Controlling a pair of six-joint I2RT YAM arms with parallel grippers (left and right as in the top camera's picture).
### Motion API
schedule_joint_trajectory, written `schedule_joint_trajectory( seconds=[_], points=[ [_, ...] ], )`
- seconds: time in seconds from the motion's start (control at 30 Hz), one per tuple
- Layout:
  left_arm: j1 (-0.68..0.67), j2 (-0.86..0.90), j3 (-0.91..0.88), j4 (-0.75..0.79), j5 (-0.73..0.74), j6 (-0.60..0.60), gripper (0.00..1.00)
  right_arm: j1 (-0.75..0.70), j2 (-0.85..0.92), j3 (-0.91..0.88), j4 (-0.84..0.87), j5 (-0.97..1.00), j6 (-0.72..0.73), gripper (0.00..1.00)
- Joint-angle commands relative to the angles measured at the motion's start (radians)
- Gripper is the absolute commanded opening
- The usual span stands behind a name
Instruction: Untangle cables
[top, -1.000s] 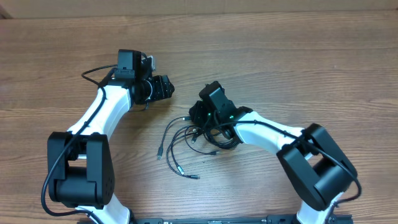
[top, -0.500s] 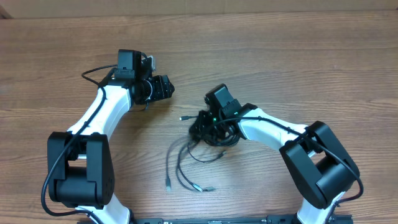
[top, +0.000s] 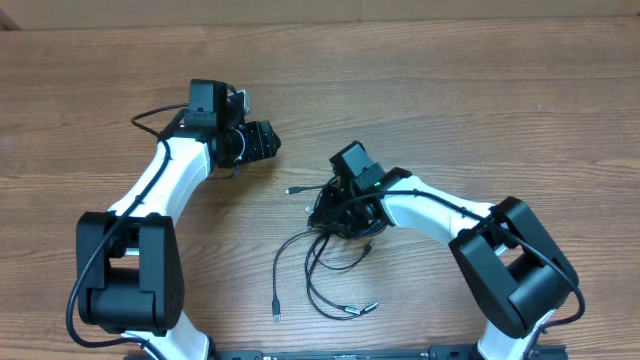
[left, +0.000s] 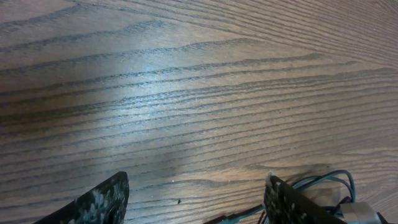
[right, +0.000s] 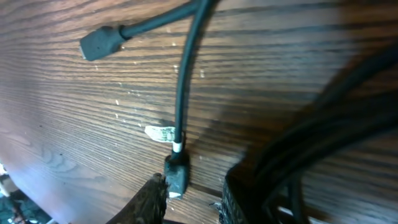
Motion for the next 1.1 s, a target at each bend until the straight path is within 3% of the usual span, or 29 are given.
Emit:
schedule_joint_trajectory(
  seconds=[0.0,0.37,0.43,0.8,0.93,1.07],
  points=[
    [-0.006,0.006,0.010,0.004,0.000,-0.005,0.70,0.026,-0.024,-0.001,0.017,0.068,-0.003,0.28],
    [-0.006,0.006,0.010,0.004,-0.087,-0.002,0.71,0.086,-0.021,-0.004,0.121,0.201,0.065,0.29],
    [-0.006,0.006,0.010,0.004,-0.087,-0.002,0.72,0.104,-0.017,-0.004,0.152,0.244,0.065,0.35],
    [-0.006,0.006,0.010,0.005,-0.087,-0.002,0.72,0.127,0.125,-0.004,0.349,0.253,0.064,0.45],
    [-0.006,0.006,0.010,0.005,-0.087,-0.002,0.72,0.095,0.119,0.006,0.398,0.220,0.032,0.50],
    [-0.006,0.006,0.010,0.005,-0.087,-0.002,0.72,0.035,0.056,0.053,0.369,0.066,-0.034,0.52]
  ],
)
